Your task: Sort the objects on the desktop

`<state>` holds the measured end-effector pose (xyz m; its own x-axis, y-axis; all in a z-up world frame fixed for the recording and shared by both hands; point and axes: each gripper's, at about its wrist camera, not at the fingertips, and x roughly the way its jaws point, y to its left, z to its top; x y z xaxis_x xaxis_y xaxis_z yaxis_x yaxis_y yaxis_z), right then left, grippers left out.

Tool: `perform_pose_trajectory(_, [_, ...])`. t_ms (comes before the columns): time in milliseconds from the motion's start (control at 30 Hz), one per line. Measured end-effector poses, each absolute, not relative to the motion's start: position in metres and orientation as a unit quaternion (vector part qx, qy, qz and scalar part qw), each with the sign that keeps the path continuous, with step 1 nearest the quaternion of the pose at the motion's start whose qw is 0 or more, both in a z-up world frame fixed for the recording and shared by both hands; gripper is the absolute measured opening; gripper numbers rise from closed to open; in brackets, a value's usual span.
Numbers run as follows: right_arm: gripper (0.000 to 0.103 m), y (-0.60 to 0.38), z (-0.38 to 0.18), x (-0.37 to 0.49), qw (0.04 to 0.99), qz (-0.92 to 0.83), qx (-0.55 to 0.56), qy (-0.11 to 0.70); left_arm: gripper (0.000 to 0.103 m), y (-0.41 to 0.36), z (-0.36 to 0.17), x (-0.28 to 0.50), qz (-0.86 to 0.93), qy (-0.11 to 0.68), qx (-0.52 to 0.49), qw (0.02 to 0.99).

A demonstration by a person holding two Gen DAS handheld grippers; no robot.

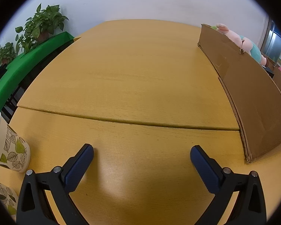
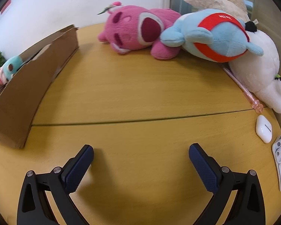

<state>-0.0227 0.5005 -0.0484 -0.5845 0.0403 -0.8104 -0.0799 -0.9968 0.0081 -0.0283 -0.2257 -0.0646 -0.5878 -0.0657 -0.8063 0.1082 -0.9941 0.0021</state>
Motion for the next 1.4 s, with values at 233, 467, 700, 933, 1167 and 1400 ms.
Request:
perform_pose_trajectory(233, [0.103,0.508,-0.047,-0.034,0.025,0.889,-0.457,0.018,0.103,-0.223,-0.063,-0.029,-0.890,0.023,0.453,0.049])
perform_pose_trajectory(467, [0.103,0.509,-0.048,-0.034,0.024,0.889,-0.456,0.018,0.103,-0.224,-0.063,-0.029,-0.890,0.024,0.453,0.049])
perform_pose_trajectory(700, [0.103,0.509,-0.048,-0.033,0.024,0.889,-0.456,0.018,0.103,-0.225,-0.063,-0.029,-0.890,0.024,0.453,0.048])
perform_pose_trajectory(933, [0.103,0.510,-0.049,-0.034,0.024,0.889,-0.456,0.018,0.103,-0.225,-0.062,-0.029,-0.890,0.024,0.453,0.048])
perform_pose_trajectory(1167, [0.103,0.510,-0.051,-0.035,0.023,0.890,-0.456,0.018,0.103,-0.227,-0.062,-0.031,-0.890,0.025,0.453,0.048])
perform_pose_trajectory(1400, [0.103,0.510,-0.053,-0.036,0.023,0.889,-0.456,0.017,0.103,-0.227,-0.063,-0.031,-0.890,0.025,0.453,0.048])
